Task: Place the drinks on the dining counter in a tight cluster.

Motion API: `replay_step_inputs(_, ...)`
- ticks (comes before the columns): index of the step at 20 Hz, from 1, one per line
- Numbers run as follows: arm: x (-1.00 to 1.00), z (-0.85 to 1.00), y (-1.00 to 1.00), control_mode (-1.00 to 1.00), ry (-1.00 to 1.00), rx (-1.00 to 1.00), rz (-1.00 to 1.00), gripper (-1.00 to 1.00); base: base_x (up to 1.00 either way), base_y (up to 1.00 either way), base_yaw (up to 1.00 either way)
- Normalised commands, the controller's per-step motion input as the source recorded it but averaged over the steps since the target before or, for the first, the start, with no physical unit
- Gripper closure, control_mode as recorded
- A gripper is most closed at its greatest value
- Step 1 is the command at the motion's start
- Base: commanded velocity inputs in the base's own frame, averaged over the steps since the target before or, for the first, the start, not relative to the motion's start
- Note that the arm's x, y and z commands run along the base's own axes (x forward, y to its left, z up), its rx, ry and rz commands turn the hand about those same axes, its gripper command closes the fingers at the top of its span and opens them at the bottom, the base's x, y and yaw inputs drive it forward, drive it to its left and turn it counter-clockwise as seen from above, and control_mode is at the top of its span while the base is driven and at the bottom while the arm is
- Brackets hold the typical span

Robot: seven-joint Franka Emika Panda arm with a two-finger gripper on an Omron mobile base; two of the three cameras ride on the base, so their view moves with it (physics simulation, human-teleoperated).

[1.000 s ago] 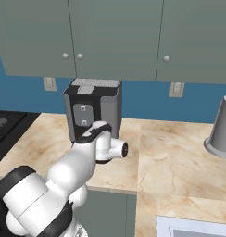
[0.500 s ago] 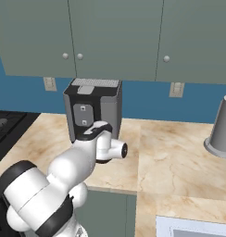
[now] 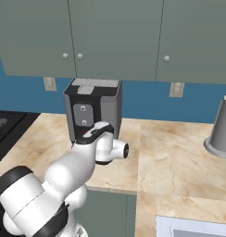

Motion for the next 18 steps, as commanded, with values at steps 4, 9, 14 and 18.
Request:
replay_step_inputs(4,-0.36,0.47,0.29,-1.00,-0.01,0.00,0.05,1.00,0.00,0.00,0.00)
replay_step_inputs(9,-0.39,0.43,0.24,-1.00,0.00,-0.01,0.01,1.00,0.00,0.00,0.00)
replay_step_inputs(14,-0.43,0.25,0.10,-1.00,0.00,-0.04,0.00,1.00,0.00,0.00,0.00)
replay_step_inputs(18,-0.20,0.07,0.04,-1.00,0.00,-0.03,0.00,1.00,0.00,0.00,0.00)
